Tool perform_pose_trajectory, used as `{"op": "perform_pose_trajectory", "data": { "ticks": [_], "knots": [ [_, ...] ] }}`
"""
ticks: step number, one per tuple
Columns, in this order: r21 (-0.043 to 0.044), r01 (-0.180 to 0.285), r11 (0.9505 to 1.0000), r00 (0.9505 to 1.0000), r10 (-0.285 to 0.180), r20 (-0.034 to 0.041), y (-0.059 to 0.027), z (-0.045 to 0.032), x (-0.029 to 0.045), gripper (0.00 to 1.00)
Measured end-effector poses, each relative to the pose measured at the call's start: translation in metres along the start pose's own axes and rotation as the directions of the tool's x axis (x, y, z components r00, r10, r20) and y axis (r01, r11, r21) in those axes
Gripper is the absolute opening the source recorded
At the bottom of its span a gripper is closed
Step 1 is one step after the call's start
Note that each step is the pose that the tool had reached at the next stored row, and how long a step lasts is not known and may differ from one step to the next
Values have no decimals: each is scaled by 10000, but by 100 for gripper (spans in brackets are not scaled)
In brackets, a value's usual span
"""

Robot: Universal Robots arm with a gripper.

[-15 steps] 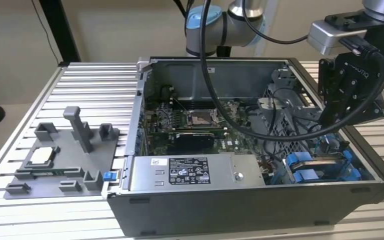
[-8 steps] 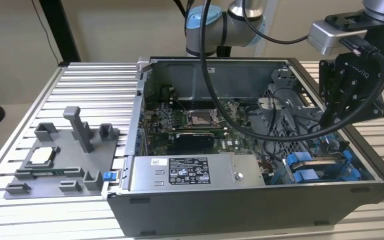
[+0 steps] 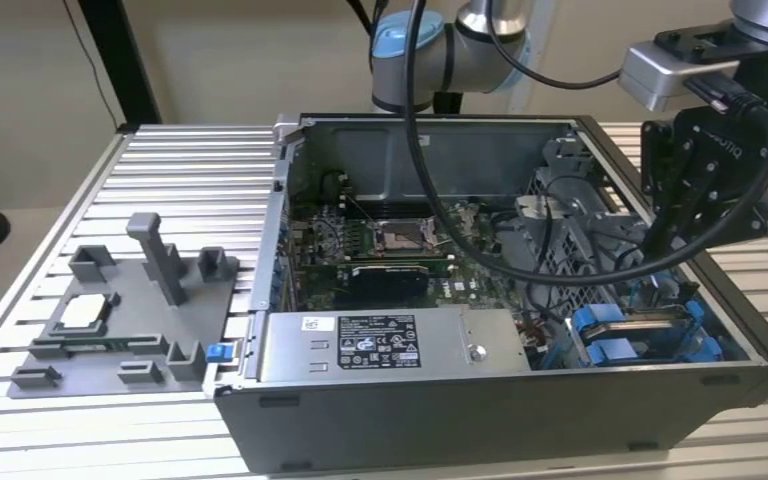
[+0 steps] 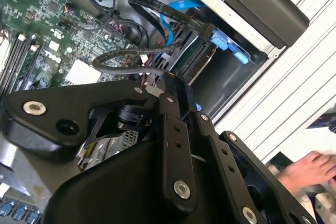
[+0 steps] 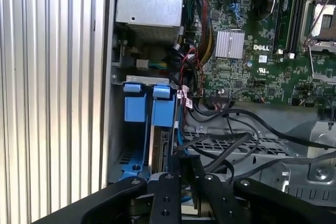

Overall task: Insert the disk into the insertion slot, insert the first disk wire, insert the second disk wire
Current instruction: 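Insert the first disk wire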

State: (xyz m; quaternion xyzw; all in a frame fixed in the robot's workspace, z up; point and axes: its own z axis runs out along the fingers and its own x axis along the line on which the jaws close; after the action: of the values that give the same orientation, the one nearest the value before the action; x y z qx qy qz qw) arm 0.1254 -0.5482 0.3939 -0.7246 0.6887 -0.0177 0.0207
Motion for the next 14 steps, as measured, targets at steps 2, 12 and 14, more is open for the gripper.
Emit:
{"op": "perform_pose_trajectory", "data": {
  "ticks": [2, 12, 14],
  "knots": [
    [-31, 0, 10000, 10000, 0, 3, -26, 3, 18, 0],
    [-229, -5, 9997, 10000, 5, 15, -95, 26, 170, 0],
    [-265, -5, 9996, 10000, 6, 15, -111, 35, 201, 0]
  ]
}}
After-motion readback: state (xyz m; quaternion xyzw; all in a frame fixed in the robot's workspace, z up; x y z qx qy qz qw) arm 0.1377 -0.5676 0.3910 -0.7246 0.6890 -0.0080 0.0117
